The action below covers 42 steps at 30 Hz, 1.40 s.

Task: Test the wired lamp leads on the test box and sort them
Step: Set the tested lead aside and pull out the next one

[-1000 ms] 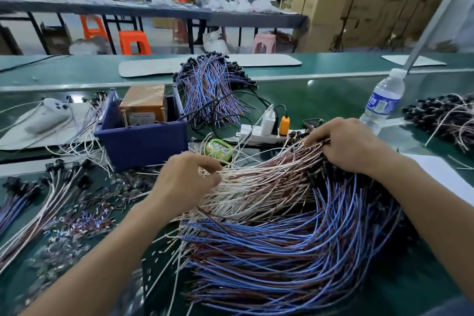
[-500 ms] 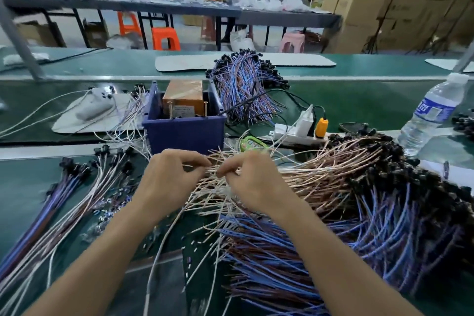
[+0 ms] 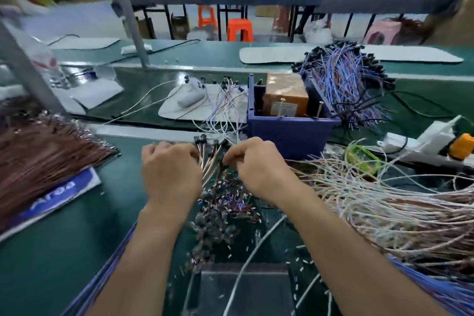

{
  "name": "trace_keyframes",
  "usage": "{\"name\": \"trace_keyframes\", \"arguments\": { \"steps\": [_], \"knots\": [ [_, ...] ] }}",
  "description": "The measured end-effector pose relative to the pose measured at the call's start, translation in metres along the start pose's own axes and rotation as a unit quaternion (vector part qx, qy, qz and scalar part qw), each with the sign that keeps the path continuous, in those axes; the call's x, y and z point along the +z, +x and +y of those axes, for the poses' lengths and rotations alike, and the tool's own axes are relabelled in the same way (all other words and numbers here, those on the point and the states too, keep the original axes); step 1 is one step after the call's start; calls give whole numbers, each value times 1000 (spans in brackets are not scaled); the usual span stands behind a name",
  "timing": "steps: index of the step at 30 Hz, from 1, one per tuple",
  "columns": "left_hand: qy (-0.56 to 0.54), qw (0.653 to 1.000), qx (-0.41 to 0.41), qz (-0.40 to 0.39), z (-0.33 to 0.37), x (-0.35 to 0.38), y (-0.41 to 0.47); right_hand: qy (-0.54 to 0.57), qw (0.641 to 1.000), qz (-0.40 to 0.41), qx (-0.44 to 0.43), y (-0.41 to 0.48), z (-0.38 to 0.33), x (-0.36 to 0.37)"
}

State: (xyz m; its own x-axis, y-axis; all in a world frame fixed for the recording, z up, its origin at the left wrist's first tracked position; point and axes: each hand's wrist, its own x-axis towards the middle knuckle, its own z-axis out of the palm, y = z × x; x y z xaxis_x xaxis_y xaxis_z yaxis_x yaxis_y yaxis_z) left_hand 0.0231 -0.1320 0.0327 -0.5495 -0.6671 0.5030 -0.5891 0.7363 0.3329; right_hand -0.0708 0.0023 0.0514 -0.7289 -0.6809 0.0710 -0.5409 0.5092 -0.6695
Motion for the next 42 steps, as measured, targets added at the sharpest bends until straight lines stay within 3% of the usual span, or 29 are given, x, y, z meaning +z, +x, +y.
{"name": "trace_keyframes", "arguments": {
  "steps": [7, 17, 22, 25, 28, 32, 35, 37, 39, 41, 42],
  "knots": [
    [21, 995, -84, -50, -17, 18, 4, -98, 994, -51, -20, 30, -25, 21],
    [6, 999, -49, -8, -16, 15, 4, -224, 968, -56, -101, 38, -26, 40],
    [-12, 999, -39, -3, -13, 12, 3, -310, 934, -78, -161, 30, -24, 38],
    [-55, 999, 0, -3, -9, 5, -1, -312, 933, -30, -175, 16, -24, 29],
    [-167, 982, 85, -26, 3, -6, -9, -291, 937, 87, -175, -11, -22, 14],
    [-261, 943, 169, -120, 25, -14, -24, -131, 966, 201, -98, -55, 0, -17],
    [-372, 886, 144, -236, 36, -13, -32, 97, 969, 223, -48, -76, 25, -47],
    [-411, 846, 125, -317, 38, -12, -32, 292, 927, 236, 2, -84, 36, -66],
    [-442, 803, 99, -388, 38, -13, -30, 508, 833, 215, 40, -90, 44, -77],
    [-477, 762, 79, -430, 37, -13, -29, 621, 762, 171, 66, -94, 49, -77],
    [-490, 750, 74, -439, 38, -12, -29, 628, 762, 144, 73, -95, 49, -73]
  ]
}}
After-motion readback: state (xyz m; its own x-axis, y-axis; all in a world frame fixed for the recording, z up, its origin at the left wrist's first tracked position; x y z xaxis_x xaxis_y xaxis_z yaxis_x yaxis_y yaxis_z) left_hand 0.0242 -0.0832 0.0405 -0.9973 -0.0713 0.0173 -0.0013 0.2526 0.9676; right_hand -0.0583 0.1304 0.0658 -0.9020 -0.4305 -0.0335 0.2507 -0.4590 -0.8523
